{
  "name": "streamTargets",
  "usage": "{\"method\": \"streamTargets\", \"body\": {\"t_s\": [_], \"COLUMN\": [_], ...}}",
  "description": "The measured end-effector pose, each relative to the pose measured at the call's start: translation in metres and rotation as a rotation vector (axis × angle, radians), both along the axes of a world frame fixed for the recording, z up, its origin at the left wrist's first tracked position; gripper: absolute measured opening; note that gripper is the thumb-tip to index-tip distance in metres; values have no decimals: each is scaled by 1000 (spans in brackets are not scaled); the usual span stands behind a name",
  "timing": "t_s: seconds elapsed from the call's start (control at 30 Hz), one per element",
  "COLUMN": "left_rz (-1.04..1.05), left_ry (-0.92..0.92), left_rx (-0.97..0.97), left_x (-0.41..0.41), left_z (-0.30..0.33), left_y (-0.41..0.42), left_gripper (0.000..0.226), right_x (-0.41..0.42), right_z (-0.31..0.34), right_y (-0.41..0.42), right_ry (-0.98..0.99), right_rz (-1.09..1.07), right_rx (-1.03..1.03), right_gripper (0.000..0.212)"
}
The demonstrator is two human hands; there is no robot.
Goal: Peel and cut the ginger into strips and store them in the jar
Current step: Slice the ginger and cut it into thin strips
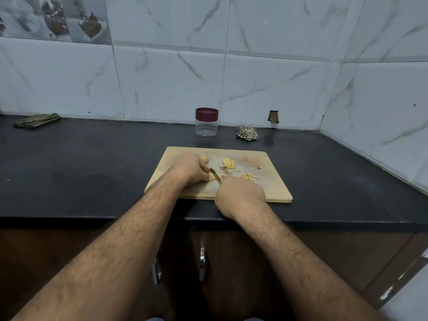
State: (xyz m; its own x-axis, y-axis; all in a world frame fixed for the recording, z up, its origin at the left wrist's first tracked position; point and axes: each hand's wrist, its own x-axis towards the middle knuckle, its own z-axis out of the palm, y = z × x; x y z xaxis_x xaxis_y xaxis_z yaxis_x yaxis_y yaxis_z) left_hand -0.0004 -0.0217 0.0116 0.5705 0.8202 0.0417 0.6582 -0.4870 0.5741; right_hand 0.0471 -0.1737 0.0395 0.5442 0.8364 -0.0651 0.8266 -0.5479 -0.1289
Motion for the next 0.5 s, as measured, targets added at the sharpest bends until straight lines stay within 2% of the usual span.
{"method": "streamTargets", "body": {"t_s": [0.5], "left_rz": [-4], "left_ry": [9], "left_rx": [5], "left_x": [1], "left_z": [-1], "left_y": [3], "left_gripper": [30], "right_x": [-3], "right_z": [0], "right_y": [-9], "right_ry": [-6], "right_rz": [25], "right_rx": [-83], "right_gripper": [34]}}
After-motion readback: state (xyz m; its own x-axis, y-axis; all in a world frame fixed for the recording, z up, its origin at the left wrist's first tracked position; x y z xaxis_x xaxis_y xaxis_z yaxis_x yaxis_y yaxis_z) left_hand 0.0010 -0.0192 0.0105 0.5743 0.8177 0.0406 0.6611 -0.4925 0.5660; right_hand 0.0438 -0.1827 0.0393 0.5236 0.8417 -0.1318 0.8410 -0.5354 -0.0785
